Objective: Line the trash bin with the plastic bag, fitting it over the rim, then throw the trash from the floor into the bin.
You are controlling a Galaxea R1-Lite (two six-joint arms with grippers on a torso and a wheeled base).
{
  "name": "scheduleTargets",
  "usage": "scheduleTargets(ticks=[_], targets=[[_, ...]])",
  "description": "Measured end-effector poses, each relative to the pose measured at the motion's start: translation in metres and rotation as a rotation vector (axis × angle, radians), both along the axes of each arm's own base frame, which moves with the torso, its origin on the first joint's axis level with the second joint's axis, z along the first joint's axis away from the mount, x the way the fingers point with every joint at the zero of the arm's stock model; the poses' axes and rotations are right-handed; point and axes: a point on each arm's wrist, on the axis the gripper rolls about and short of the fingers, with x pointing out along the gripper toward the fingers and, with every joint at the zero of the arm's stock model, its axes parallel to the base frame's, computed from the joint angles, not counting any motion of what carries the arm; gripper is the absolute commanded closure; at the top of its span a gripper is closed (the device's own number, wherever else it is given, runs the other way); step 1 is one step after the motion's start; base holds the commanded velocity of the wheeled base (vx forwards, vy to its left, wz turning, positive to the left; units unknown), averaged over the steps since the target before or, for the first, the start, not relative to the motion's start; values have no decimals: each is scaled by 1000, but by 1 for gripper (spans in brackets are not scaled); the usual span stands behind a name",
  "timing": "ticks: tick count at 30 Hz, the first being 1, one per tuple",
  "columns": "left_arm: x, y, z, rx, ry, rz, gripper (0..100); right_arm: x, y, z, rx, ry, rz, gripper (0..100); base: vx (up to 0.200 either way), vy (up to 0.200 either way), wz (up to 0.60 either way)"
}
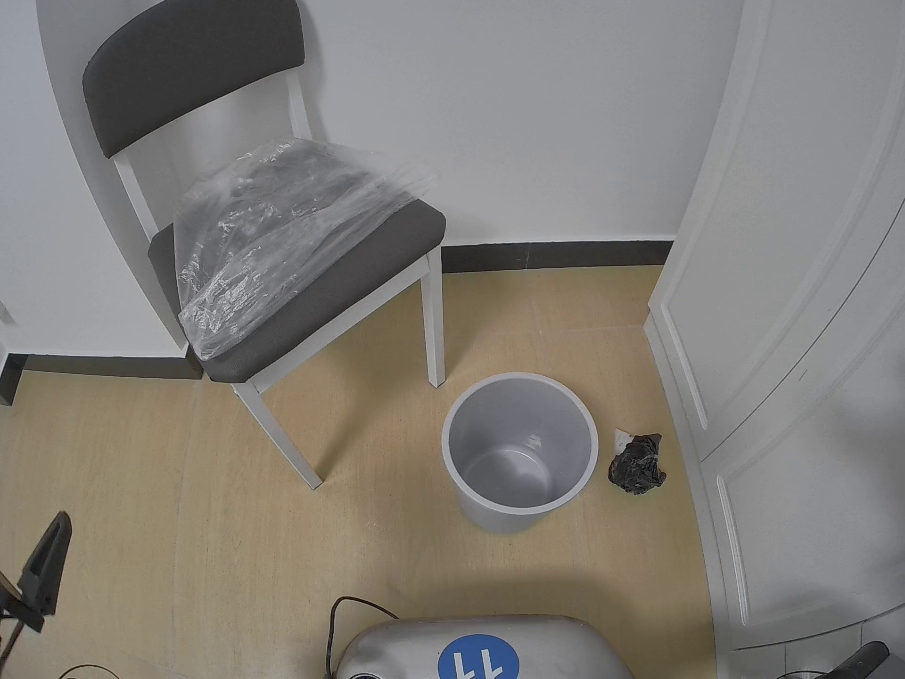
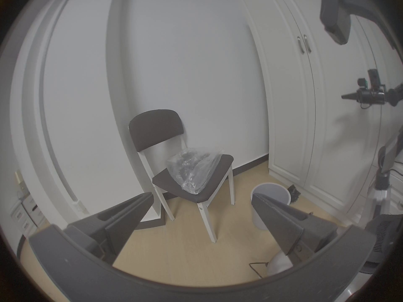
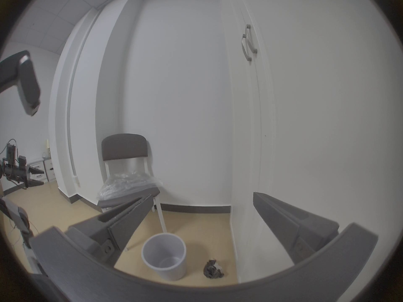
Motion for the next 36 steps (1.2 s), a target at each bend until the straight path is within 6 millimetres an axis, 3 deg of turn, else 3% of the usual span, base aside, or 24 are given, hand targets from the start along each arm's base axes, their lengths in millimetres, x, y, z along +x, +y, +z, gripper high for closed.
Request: scheduleTargets(ticks=[7, 17, 26, 36], targets=[[44, -3, 35, 87, 90, -39, 0, 41, 7, 29, 114, 0, 66, 0, 0, 0, 0], [129, -31, 67, 132, 66, 104, 0, 96, 44, 66, 352, 8, 68, 0, 0, 0, 0], [209, -84, 67, 200, 104, 163, 0, 147, 82, 62, 424, 37, 15, 0, 0, 0, 0], [284, -125, 49, 331, 137, 191, 0, 172, 101, 55, 444, 38, 14, 0, 0, 0, 0]])
